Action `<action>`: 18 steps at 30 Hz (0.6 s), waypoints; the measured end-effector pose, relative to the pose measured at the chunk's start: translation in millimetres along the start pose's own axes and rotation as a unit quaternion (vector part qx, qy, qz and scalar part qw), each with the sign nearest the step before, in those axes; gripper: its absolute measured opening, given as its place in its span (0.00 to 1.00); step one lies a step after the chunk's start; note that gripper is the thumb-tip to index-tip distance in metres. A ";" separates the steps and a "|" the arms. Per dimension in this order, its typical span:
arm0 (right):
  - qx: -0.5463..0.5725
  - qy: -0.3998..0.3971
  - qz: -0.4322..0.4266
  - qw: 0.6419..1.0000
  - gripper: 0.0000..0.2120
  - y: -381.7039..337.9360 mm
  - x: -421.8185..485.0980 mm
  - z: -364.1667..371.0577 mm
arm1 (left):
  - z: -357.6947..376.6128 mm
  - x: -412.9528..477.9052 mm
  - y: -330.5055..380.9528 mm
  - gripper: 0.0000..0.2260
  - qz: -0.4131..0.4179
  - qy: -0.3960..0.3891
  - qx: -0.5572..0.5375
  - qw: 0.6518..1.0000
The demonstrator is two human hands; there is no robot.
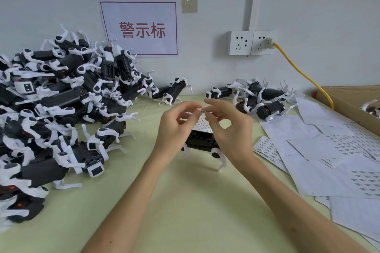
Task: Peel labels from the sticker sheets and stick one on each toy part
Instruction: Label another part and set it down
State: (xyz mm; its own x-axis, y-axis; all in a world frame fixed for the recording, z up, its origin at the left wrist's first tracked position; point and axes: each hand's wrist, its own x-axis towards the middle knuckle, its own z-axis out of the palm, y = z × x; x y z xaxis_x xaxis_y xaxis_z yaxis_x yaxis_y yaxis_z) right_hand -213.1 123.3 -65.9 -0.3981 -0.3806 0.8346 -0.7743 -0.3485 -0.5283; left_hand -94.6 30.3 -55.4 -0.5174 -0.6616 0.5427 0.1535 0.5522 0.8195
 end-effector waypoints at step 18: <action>-0.010 -0.004 0.033 0.999 0.14 -4.5 -2.2 -0.2 | 4.9 -3.1 3.0 0.05 0.022 0.025 0.053 0.998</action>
State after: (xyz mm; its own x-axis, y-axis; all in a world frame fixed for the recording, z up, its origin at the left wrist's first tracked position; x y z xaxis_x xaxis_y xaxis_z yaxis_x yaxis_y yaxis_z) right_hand -208.8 125.9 -65.3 -0.4451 -0.4085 0.7969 -0.7558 -0.3059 -0.5790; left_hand -96.7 36.4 -55.5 -0.4692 -0.6586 0.5883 0.0847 0.6296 0.7723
